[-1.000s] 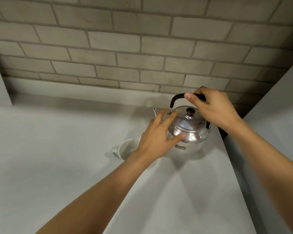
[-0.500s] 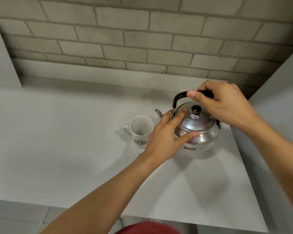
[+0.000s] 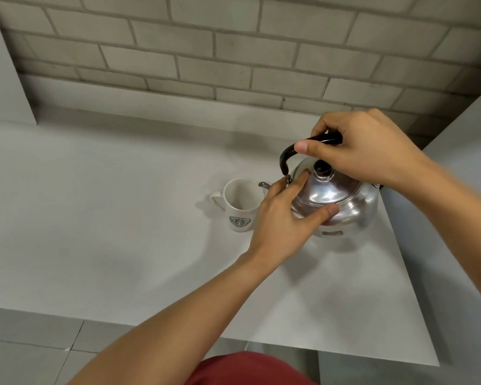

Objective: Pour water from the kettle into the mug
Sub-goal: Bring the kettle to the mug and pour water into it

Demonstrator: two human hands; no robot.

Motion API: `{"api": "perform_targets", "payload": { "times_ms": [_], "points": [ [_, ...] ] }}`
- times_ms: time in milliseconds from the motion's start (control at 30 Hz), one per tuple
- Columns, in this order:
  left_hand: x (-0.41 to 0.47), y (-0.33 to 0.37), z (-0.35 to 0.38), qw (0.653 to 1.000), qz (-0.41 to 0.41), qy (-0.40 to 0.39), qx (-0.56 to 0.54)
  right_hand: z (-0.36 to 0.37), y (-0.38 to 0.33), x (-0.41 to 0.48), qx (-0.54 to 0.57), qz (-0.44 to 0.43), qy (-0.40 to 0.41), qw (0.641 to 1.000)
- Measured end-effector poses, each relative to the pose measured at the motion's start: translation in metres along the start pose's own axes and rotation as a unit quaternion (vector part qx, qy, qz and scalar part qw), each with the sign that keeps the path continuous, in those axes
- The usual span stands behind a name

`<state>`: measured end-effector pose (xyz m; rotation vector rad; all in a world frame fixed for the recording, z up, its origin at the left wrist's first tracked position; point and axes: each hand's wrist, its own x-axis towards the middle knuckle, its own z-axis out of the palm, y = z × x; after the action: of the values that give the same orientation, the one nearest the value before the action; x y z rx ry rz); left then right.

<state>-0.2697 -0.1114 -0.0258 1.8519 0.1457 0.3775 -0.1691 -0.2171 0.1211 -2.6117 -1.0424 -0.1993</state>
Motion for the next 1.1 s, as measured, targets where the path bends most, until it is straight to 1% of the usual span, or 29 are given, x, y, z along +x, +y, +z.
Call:
{"api": "perform_targets", "payload": {
  "times_ms": [233, 367, 500, 733, 867, 1100],
  "points": [
    [-0.004, 0.0, 0.004, 0.999, -0.021, 0.024, -0.034, -0.004, -0.016, 0.009, -0.05, -0.026, -0.037, 0.998],
    [-0.007, 0.001, 0.01, 0.995, -0.035, 0.021, -0.089, -0.006, -0.022, 0.013, -0.068, -0.032, -0.052, 0.996],
    [-0.008, 0.002, 0.013, 0.992, -0.039, 0.027, -0.115, -0.008, -0.025, 0.016, -0.081, -0.045, -0.056, 0.994],
    [-0.008, 0.008, 0.015, 0.99, -0.054, 0.031, -0.13, -0.012, -0.028, 0.021, -0.092, -0.063, -0.06, 0.992],
    [-0.006, 0.012, 0.013, 0.991, -0.056, 0.023, -0.117, -0.013, -0.029, 0.022, -0.099, -0.075, -0.064, 0.99],
    [-0.003, 0.022, 0.014, 0.989, -0.056, 0.024, -0.135, -0.02, -0.034, 0.024, -0.091, -0.073, -0.068, 0.991]
  ]
}}
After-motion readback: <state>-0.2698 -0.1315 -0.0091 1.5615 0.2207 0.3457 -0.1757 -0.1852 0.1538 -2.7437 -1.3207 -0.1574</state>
